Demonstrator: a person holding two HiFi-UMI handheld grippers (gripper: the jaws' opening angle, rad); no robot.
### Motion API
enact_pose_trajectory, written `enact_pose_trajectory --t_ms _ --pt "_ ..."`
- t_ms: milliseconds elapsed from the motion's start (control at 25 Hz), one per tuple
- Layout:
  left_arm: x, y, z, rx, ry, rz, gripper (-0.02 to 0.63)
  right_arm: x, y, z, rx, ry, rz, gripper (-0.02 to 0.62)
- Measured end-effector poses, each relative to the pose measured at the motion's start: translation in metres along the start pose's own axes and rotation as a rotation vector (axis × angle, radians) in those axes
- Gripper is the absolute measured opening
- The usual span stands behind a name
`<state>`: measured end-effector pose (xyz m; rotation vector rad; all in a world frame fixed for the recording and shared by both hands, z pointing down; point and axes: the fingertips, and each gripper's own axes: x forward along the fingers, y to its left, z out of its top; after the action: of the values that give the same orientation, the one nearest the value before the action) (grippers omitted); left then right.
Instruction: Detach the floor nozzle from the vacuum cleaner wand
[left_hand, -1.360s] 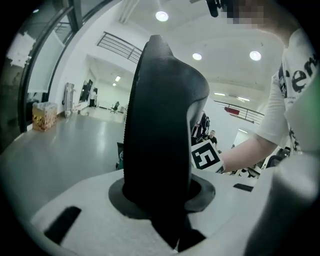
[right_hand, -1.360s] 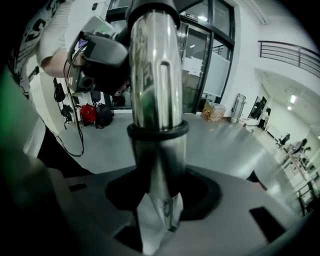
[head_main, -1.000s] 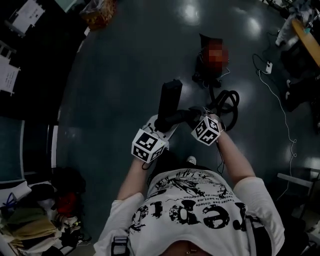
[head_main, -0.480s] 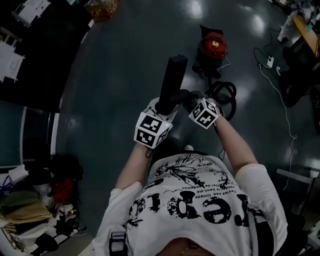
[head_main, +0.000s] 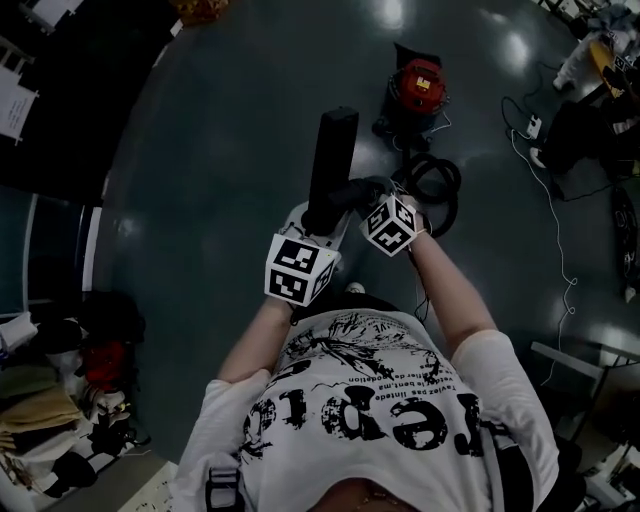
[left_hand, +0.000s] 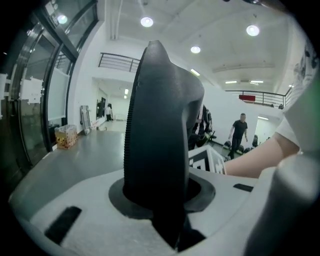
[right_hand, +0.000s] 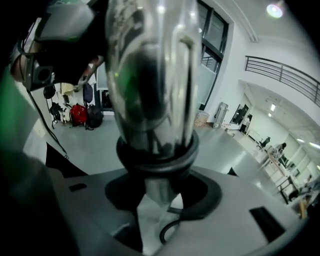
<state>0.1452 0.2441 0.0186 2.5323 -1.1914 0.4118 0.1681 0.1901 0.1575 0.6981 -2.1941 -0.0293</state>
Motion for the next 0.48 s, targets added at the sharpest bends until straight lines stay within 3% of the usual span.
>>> enact_pose_trajectory --t_ms 80,120,240,320,480 --pt "-0.012 0.012 0.034 -0.044 -0.143 0.011 0.106 0.003 -0.011 -0.018 0.018 0.047 -0.007 0.17" --pt "-0.014 0.018 0.047 -0.057 -0.168 0.004 0.103 0.004 -0.017 -0.027 0.031 0.061 -0.009 0.171" --pt "-0.007 0.025 0.039 0.048 -0.036 -0.037 0.104 0.009 -0.018 -0.028 0.04 0.064 0.007 0.17" --pt "-0.004 0.026 0.023 0.102 0.009 -0.035 0.104 0.012 -0.015 -0.024 0.058 0.057 0.021 0.172" --pt "0.008 0.047 0.001 -0.007 0.005 -0.047 0.104 0.036 -0.026 -0.025 0.064 0.077 0.046 0.172"
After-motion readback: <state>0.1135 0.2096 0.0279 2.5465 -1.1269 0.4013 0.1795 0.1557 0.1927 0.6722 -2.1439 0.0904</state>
